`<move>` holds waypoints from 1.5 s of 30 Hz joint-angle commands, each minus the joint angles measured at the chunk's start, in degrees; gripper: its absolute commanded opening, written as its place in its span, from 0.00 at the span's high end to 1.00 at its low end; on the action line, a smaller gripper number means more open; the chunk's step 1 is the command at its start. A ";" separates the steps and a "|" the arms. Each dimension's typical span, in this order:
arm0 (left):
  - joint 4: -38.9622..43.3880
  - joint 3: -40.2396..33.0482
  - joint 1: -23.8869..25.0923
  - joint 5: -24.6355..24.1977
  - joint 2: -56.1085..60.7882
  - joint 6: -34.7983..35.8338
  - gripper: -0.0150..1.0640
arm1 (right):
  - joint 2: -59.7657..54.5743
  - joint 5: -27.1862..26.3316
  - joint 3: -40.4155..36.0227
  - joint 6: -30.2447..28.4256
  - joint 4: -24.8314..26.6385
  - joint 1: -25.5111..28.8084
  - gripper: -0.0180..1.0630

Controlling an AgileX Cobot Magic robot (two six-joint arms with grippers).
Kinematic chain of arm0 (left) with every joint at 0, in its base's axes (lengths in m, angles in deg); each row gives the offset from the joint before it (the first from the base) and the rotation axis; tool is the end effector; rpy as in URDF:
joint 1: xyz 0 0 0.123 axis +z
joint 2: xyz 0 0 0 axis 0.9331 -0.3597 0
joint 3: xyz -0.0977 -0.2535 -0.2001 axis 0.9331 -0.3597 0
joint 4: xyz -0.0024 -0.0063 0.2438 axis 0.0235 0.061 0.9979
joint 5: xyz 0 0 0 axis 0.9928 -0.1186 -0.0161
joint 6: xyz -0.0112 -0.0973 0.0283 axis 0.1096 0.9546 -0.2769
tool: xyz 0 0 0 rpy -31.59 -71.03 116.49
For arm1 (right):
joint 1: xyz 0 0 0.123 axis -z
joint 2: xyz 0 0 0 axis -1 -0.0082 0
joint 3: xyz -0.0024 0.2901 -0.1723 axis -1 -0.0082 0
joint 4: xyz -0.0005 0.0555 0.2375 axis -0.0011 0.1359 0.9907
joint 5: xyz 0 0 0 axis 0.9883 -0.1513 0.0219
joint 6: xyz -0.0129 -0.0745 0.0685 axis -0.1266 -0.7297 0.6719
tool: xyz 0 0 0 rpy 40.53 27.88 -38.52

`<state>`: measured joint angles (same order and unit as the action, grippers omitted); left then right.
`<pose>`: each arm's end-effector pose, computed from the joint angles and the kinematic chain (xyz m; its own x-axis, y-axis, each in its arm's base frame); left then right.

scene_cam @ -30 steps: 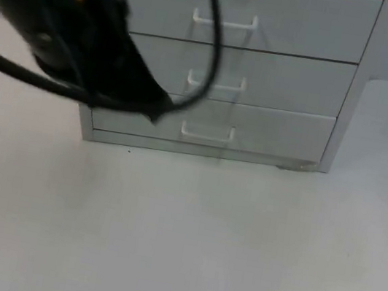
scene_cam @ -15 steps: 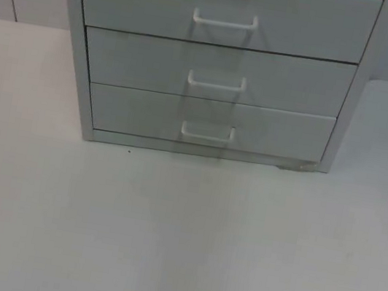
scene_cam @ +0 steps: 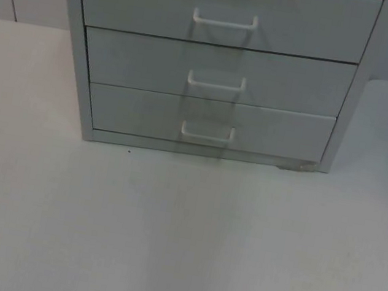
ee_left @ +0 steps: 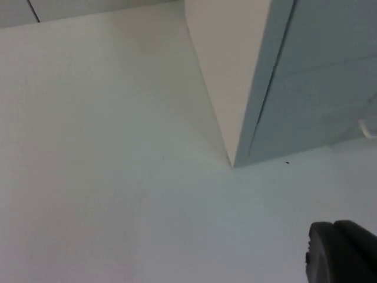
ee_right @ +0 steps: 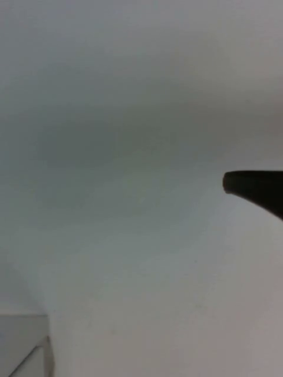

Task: Open the drawer with the left hand, place the block into the drawer with the right hand, then close the drawer with the left hand.

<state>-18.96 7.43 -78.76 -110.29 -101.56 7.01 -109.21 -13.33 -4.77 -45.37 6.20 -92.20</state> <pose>0.1760 -0.0351 0.3522 -0.6394 0.1150 -0.7602 0.2063 0.9782 -0.0255 0.2258 0.0068 0.3211 -0.8502 -0.0131 -0.5263 -0.0051 0.9998 -0.0166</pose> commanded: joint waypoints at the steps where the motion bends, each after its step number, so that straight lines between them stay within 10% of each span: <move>1: -1.51 -0.37 0.16 -1.39 1.76 -1.67 0.99 | 4.24 -0.88 -0.04 -3.79 2.76 0.11 0.27; 18: -1.87 -3.94 0.16 -5.20 29.28 -3.32 0.99 | 41.04 -2.25 -10.04 -6.87 5.34 0.11 0.27; 45: 0.00 -15.77 0.16 -19.83 58.62 -3.09 0.99 | 71.93 21.37 -15.88 -7.88 4.62 0.11 0.27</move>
<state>-19.38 -8.13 -78.76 -129.20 -43.17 3.92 -37.38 6.66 -20.36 -52.79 11.02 -92.20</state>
